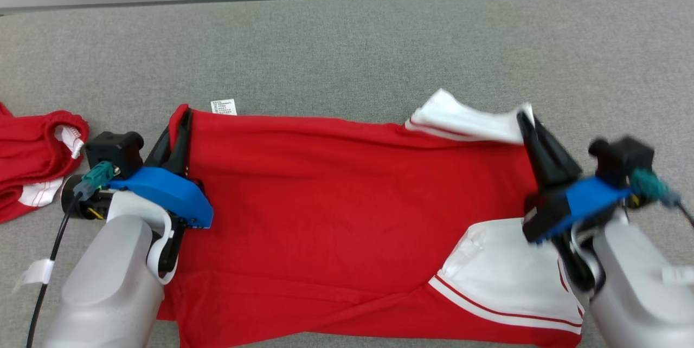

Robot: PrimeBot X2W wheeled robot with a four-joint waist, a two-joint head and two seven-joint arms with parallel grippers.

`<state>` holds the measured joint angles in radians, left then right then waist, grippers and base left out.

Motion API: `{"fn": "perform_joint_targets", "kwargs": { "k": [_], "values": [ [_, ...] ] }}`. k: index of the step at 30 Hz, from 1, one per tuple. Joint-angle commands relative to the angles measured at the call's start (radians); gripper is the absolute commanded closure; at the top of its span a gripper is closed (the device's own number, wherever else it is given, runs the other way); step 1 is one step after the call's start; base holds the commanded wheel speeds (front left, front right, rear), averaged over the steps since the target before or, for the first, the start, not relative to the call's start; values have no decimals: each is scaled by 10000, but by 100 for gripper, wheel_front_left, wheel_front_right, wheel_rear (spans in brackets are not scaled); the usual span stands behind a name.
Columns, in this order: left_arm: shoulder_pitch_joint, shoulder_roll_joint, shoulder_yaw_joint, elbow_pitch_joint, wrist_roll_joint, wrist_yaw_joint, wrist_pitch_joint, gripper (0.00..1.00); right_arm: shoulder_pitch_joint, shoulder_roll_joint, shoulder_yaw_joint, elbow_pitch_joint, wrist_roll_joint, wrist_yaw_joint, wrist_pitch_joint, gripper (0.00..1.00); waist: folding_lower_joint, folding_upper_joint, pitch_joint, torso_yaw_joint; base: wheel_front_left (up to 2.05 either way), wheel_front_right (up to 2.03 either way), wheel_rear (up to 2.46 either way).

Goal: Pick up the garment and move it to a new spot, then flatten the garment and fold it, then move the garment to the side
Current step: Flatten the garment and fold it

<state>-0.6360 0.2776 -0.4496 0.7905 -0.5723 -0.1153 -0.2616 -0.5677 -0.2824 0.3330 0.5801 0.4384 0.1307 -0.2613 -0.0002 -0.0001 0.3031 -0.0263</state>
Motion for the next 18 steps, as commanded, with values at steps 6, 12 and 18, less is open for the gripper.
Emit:
{"fn": "perform_joint_targets", "kwargs": {
  "k": [6, 12, 18],
  "values": [
    [605, 112, 361, -340, 118, 53, -47, 100, 2684, 58, -746, -2241, -13, 3, 62, 100, 2, 1, -228, -81, 0, 0, 0],
    [1422, 16, 901, -1241, 383, 162, -47, 100, 4414, 407, -1402, -3697, -172, 3, 456, 100, 2, 1, -347, -166, 0, 0, 0],
    [2782, -182, 1542, -2383, 1007, 173, -46, 100, 5556, 777, -1848, -4500, -315, 3, 684, 100, 2, 1, -409, -143, 0, 0, 0]
  ]
}}
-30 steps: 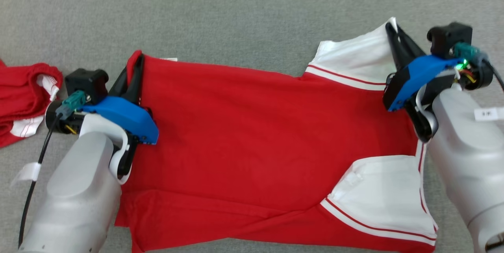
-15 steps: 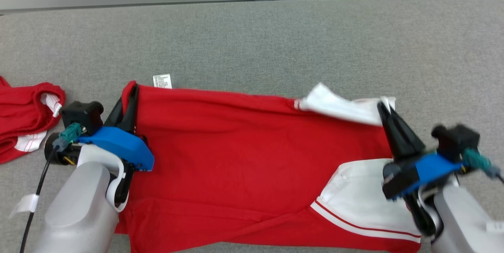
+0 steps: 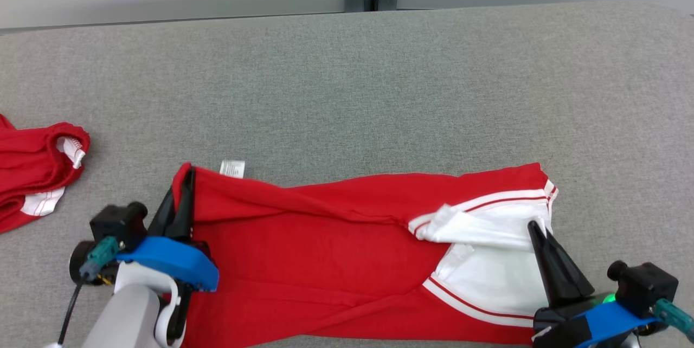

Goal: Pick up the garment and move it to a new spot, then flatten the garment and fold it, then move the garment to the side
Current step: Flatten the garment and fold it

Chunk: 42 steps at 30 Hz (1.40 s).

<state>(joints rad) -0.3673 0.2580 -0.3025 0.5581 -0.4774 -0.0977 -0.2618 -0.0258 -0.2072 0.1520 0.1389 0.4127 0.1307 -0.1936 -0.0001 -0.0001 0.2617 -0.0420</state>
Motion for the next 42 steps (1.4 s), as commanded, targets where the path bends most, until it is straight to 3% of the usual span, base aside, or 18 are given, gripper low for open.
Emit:
{"fn": "perform_joint_targets", "kwargs": {
  "k": [1, 8, 9, 10, 11, 20, 27, 34, 42],
  "values": [
    [259, -30, 173, -155, 153, -20, -44, 100, 261, 65, -73, -160, -114, 3, 14, 100, 1, 1, 6, 26, 0, 0, 0],
    [1137, -474, 921, -680, 693, -104, -46, 100, 963, 424, -406, -101, -208, 3, 138, 100, 1, 1, -82, 47, 0, 0, 0],
    [1224, -537, 1052, -727, 790, -101, -44, 52, 989, 463, -438, -44, -241, 3, 118, 100, 1, 1, -100, 29, 0, 0, 0],
    [1313, -611, 1170, -786, 898, -114, -44, 0, 982, 512, -486, -22, -243, 3, 73, 22, 1, 1, -130, 28, 0, 0, 0],
    [1376, -656, 1282, -884, 996, -129, -44, 0, 1013, 535, -528, 25, -211, 3, 67, 0, 1, 1, -142, 23, 0, 0, 0],
    [2419, -1364, 2898, -2727, 2028, -216, -44, 0, 809, 349, -1191, 137, -267, 3, -113, 0, 1, 1, -500, 89, 0, 0, 0],
    [3148, -1792, 3805, -4336, 3171, -237, -35, 0, 131, 239, -1685, 625, -631, 3, 782, 0, 1, 1, -701, 327, 0, 0, 0],
    [3553, -1973, 4109, -4617, 3826, -208, -35, 0, -316, 390, -1744, 1566, -1069, 3, 1828, 0, 1, 1, -694, 668, 0, 0, 0],
    [3743, -2050, 4250, -4544, 4166, -62, -35, 0, -332, 573, -1904, 2529, -1301, 3, 2095, 0, 1, 1, -592, 943, 0, 0, 0]
  ]
}}
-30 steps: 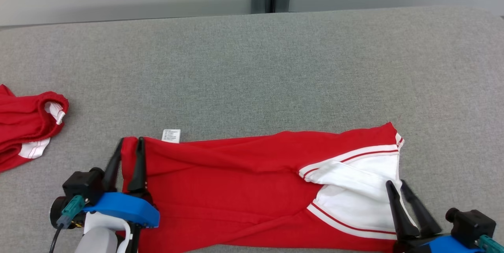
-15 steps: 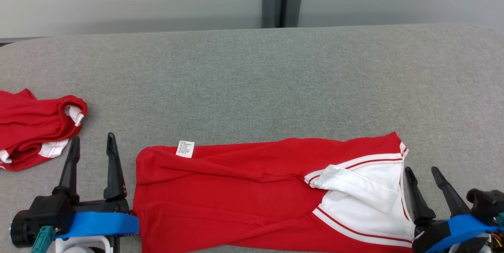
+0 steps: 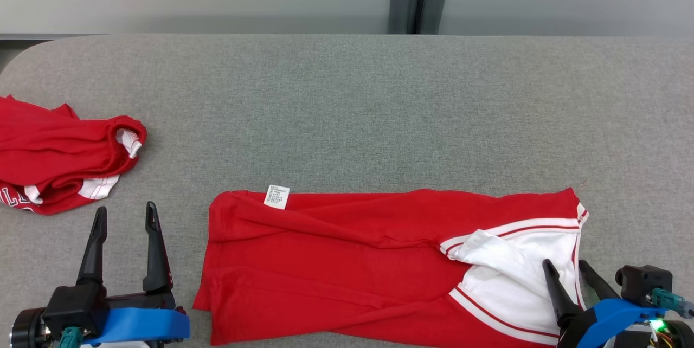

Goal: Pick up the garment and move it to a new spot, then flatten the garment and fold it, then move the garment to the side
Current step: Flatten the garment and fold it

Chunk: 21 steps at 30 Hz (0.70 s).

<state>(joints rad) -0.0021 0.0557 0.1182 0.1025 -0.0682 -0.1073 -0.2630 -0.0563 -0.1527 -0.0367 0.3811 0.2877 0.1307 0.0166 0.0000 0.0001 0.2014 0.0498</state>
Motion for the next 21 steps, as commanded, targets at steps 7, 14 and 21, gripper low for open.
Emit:
{"fn": "perform_joint_targets", "kwargs": {
  "k": [7, 14, 21],
  "values": [
    [200, -41, 96, 159, 262, 281, -24, 0, 83, 302, 437, 668, 142, 16, 21, 100, 0, -1, -26, 45, 0, 0, 0],
    [414, -50, 30, 161, 297, 429, -24, 0, -156, 144, 174, 458, 251, 3, -875, 100, 0, -1, -229, -94, 0, 0, 0],
    [475, -54, -17, 218, 307, 453, -24, 0, 53, -637, -792, 611, 326, 0, -1001, 100, 0, -1, -417, -237, 0, 0, 0]
  ]
}}
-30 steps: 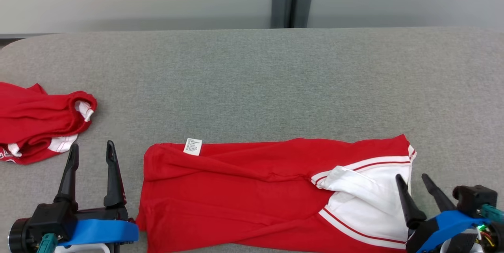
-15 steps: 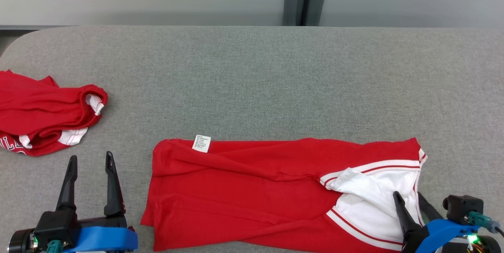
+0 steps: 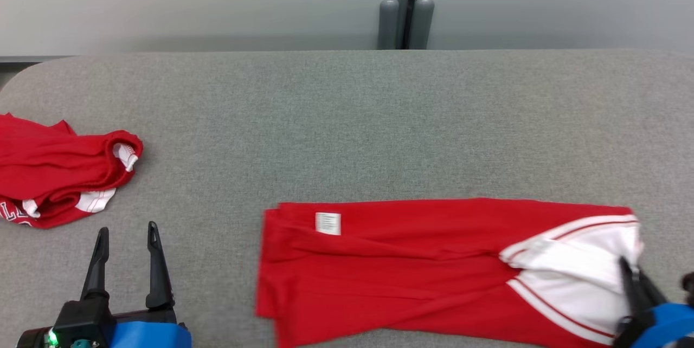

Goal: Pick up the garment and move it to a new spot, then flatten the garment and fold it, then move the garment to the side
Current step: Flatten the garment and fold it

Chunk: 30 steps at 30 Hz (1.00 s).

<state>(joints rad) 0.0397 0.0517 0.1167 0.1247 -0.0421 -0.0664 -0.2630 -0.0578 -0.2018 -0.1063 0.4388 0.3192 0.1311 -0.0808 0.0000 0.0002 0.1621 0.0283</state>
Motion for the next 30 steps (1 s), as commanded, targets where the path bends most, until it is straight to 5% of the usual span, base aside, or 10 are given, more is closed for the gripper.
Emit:
{"fn": "perform_joint_targets", "kwargs": {
  "k": [1, 9, 14, 30],
  "values": [
    [76, -13, -8, -9, 40, 46, -24, 0, 130, -315, -283, 63, -30, -3, 7, 100, 0, -2, -56, -47, 0, 0, 0],
    [289, -15, 82, 51, -48, -5, -24, 0, 549, -1150, -1253, -350, -167, -3, 417, 100, 0, -2, -318, -237, 0, 0, 0],
    [403, -15, 85, 100, -74, 2, -24, 0, 646, -677, -892, -1367, 65, -1, 771, 100, 0, -2, -459, -376, 0, 0, 0],
    [189, -16, -151, 253, -205, -42, -24, 0, 305, 478, 2530, -4174, 250, 0, 1739, 100, 0, -2, -331, -206, 0, 0, 0]
  ]
}}
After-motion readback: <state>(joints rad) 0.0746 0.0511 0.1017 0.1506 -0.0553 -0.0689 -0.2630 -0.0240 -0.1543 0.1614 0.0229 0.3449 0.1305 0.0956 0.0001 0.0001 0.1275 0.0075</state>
